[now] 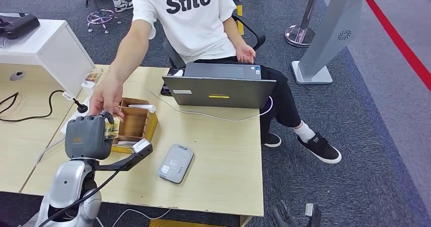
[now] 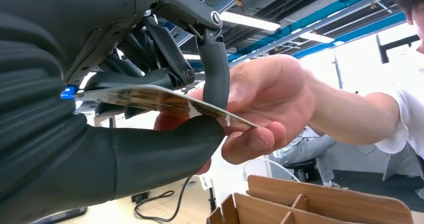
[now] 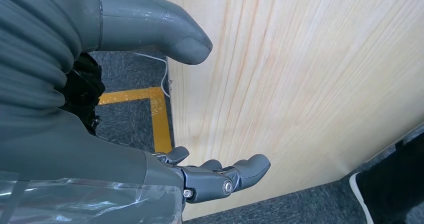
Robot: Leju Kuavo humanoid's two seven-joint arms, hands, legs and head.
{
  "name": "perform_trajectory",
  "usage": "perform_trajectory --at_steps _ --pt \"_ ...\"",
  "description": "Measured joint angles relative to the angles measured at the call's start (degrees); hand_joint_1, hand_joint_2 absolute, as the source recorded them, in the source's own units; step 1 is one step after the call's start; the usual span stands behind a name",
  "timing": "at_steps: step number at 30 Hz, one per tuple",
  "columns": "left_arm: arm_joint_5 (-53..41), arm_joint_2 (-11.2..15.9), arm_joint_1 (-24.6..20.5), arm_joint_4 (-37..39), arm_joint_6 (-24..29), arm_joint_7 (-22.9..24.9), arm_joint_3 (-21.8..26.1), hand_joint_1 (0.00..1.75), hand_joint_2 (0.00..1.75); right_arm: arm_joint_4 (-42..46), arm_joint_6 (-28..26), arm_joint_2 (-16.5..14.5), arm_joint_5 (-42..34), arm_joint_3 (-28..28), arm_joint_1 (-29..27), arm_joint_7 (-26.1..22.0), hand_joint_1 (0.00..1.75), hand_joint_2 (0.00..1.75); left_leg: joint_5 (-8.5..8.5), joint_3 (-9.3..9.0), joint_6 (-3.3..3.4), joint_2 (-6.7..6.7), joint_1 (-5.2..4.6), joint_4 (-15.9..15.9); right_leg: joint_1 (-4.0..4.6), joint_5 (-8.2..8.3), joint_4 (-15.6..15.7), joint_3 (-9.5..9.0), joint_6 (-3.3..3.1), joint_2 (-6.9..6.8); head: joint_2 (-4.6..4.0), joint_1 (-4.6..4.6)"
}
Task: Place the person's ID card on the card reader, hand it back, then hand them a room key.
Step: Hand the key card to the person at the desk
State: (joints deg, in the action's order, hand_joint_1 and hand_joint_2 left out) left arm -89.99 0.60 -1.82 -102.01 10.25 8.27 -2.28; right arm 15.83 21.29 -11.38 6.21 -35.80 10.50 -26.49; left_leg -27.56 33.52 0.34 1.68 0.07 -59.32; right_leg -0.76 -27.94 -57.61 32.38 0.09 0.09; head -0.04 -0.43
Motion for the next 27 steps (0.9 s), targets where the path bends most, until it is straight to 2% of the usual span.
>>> perform_trajectory --at_steps 14,15,19,27 --pt "0.0 0.1 0.1 -0.3 0.2 0.0 0.4 1.75 1.75 0.0 0.0 0.0 0.0 0.0 0.0 0.0 0.00 1.75 -0.01 0.01 0.00 0.00 0.00 0.0 0.00 0.00 0.0 0.01 0.00 0.00 0.00 -0.01" --pt "0.0 0.1 0.1 -0.3 0.2 0.0 0.4 1.70 1.75 0.0 0.0 0.0 0.0 0.0 0.0 0.0 0.00 1.75 -0.01 0.01 0.00 0.00 0.00 0.0 0.00 -0.01 0.0 0.01 0.00 0.00 0.00 -0.01" --pt "0.0 0.1 0.2 -0.3 0.1 -0.1 0.4 0.00 1.75 0.0 0.0 0.0 0.0 0.0 0.0 0.0 0.00 1.75 -0.01 0.02 0.00 0.00 0.00 0.0 0.00 -0.01 0.0 0.02 0.00 0.00 -0.01 -0.01" --pt "0.0 -0.4 1.2 -1.0 0.4 -0.3 -0.1 0.00 1.75 0.0 0.0 0.0 -0.3 -0.3 -0.1 -0.3 0.00 1.75 0.00 0.00 0.00 0.00 0.00 0.0 0.00 0.00 0.0 0.03 0.01 0.01 -0.01 -0.01"
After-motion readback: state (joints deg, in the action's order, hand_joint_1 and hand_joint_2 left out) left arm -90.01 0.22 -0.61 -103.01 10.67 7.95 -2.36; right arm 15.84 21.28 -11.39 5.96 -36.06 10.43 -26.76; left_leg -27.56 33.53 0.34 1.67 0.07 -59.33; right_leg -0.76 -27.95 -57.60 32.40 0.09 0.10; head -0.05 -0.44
